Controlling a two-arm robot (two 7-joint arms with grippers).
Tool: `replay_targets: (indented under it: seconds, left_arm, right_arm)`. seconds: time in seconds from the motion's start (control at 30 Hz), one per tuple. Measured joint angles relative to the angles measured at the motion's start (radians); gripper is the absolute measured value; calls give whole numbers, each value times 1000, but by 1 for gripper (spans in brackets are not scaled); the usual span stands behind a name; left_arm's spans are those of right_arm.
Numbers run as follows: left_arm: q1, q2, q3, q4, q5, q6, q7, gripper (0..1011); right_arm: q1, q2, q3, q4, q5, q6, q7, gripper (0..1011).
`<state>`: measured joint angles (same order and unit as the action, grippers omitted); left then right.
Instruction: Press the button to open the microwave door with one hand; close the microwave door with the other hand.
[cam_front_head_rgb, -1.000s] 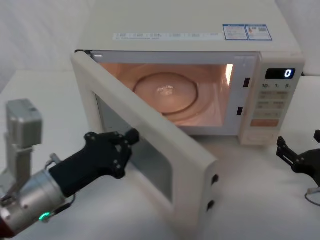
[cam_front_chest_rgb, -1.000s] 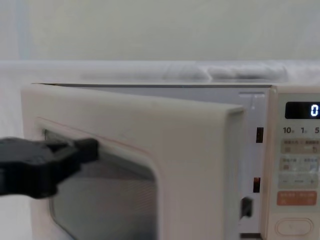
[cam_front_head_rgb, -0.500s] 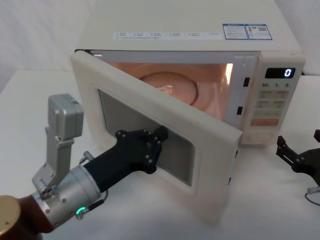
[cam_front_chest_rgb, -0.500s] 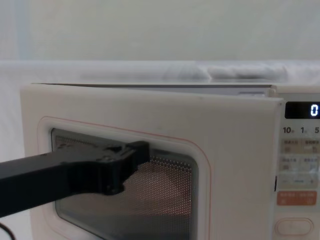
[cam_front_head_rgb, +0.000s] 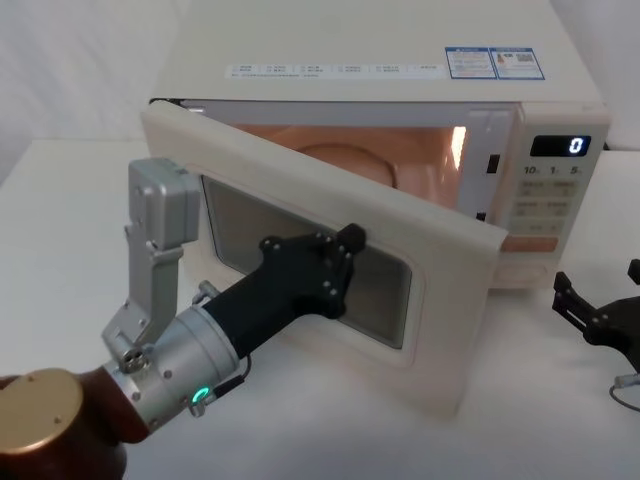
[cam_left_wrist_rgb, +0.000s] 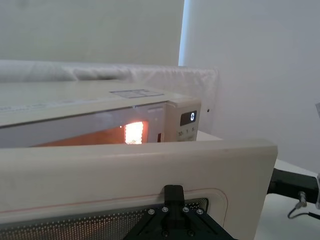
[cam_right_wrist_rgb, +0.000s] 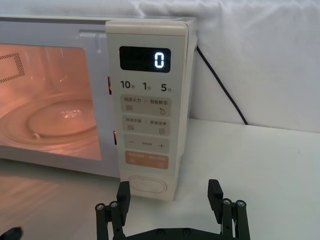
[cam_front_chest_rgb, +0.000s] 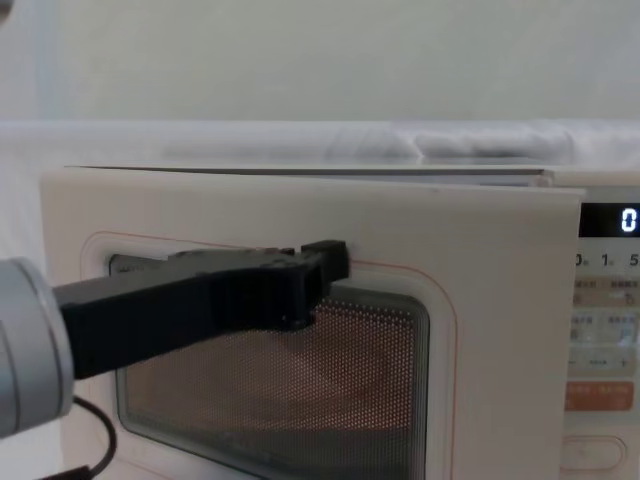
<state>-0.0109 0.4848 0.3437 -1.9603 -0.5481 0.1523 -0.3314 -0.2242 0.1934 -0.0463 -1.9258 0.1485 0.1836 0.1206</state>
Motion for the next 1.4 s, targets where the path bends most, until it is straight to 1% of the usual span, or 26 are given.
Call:
replay_targets:
  seconds: [0.07,0.17,0.33,0.57,0.8,0.97,1.07,1.23,1.4]
  left_arm:
    - [-17,-7,10,6,9,3,11,0]
    - [-30,-12,14,11,12,8,18,0]
    - [-55,-25,27,20,32,22,40,0]
    - [-101,-49,43,33,77,48,70,0]
    - [-135,-71,58,50,118,61,78,0]
    - [-159,-95,78,72,150,70,79,0]
    - [-166,-103,82,79,159,72,79,0]
    - [-190,-140,94,111,191,76,84,0]
    - [-202,-168,98,136,216,79,96,0]
  right_arm:
    - [0,0,0,0,0,0,0,1002]
    - [0,0,0,0,0,0,0,1002]
    - [0,0,0,0,0,0,0,1002]
    - [0,0,0,0,0,0,0,1002]
    - [0,0,0,0,0,0,0,1002]
    - [0,0,0,0,0,0,0,1002]
    - [0,0,0,0,0,0,0,1002]
    - [0,0,0,0,0,0,0,1002]
    - [0,0,0,0,0,0,0,1002]
